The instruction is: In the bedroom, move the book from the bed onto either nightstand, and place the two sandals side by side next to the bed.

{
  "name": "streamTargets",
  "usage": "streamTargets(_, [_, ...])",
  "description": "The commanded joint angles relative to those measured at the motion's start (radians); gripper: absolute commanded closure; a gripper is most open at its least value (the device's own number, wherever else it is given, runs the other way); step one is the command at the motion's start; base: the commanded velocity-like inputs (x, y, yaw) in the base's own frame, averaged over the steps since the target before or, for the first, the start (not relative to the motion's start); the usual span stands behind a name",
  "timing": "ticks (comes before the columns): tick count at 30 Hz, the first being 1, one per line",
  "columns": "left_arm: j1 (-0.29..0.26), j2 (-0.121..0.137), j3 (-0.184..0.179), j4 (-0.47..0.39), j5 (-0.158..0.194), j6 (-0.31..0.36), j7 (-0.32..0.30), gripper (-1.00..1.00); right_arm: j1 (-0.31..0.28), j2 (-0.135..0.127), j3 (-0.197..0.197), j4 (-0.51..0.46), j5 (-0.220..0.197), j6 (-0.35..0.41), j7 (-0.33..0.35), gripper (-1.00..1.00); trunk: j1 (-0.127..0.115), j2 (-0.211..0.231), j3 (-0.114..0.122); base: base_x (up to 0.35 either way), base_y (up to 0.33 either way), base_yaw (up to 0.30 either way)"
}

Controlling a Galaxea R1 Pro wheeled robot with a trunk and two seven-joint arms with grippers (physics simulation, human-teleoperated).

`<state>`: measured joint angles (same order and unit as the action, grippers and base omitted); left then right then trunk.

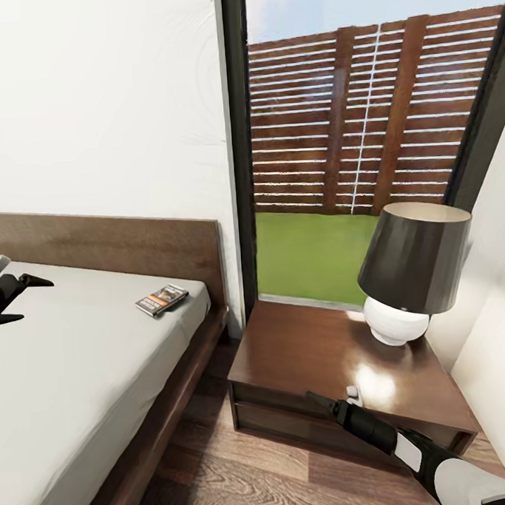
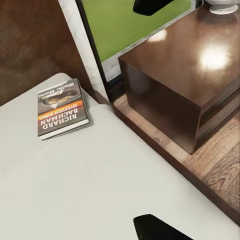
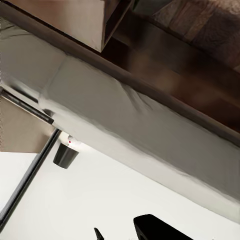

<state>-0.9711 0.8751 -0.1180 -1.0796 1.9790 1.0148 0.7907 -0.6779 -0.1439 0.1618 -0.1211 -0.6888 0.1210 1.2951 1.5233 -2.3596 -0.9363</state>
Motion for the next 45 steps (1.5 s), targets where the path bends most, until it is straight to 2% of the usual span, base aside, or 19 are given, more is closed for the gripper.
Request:
streamTargets(1, [-0.001,0.001,-0.003,0.001,0.011,-0.001,0.010,-1.00,-0.001,-0.001,0.008,-0.002,-0.011,0.011,0.005,-1.00,0.000,0.000,-0.001,0.115,0.000,0.000])
streamTargets(5, [-0.001,-0.001,-0.003,0.012,0.011,-0.001,0.010,-1.00,-0.001,0.000,0.011,-0.012,-0.010,0.016,0.025,-1.00,0.000,0.000,-0.001,0.112,0.000,0.000])
streamTargets(10, [-0.001,-0.008,-0.004,0.021,0.011,0.000,0.010,-1.00,-0.001,0.002,0.014,-0.028,-0.006,0.020,0.084,-1.00,0.000,0.000,-0.001,0.102,0.000,0.000])
streamTargets(15, [-0.001,-0.011,-0.005,0.031,0.011,0.000,0.010,-1.00,0.000,0.002,0.014,-0.072,-0.007,0.043,0.105,-1.00,0.000,0.000,-0.001,0.097,0.000,0.000])
streamTargets(19, [-0.001,-0.013,-0.005,0.036,0.011,0.001,0.010,-1.00,0.017,0.001,0.014,-0.172,-0.007,0.119,0.111,-1.00,0.000,0.000,-0.001,0.056,0.000,0.000])
streamTargets(20, [-0.001,-0.013,-0.006,0.041,0.011,0.001,0.010,-1.00,0.043,0.000,0.014,-0.241,-0.008,0.148,0.113,-1.00,0.000,0.000,-0.001,0.025,0.000,0.000])
streamTargets(24, [-0.001,-0.014,-0.006,0.050,0.011,0.001,0.010,-1.00,0.122,-0.009,0.012,-0.413,-0.009,0.212,0.113,-1.00,0.000,0.000,-0.001,0.015,0.000,0.000])
streamTargets(25, [-0.001,-0.014,-0.006,0.053,0.011,0.002,0.010,-1.00,0.165,-0.015,0.011,-0.501,-0.008,0.248,0.112,-1.00,0.000,0.000,-0.001,0.006,0.000,0.000])
streamTargets(29, [-0.001,-0.014,-0.006,0.060,0.010,0.002,0.010,-1.00,0.246,-0.023,0.007,-0.643,-0.005,0.315,0.106,-1.00,0.000,0.000,-0.001,0.004,0.000,0.000])
streamTargets(37, [-0.001,-0.014,-0.006,0.066,0.009,0.002,0.010,-1.00,0.286,-0.026,0.004,-0.693,-0.003,0.349,0.064,-1.00,0.000,0.000,-0.001,0.001,0.000,0.000])
streamTargets(45, [-0.001,-0.017,-0.010,0.082,0.009,0.002,0.010,-1.00,0.292,-0.025,0.004,-0.698,-0.002,0.354,0.051,-1.00,0.000,0.000,-0.001,0.024,0.000,0.000])
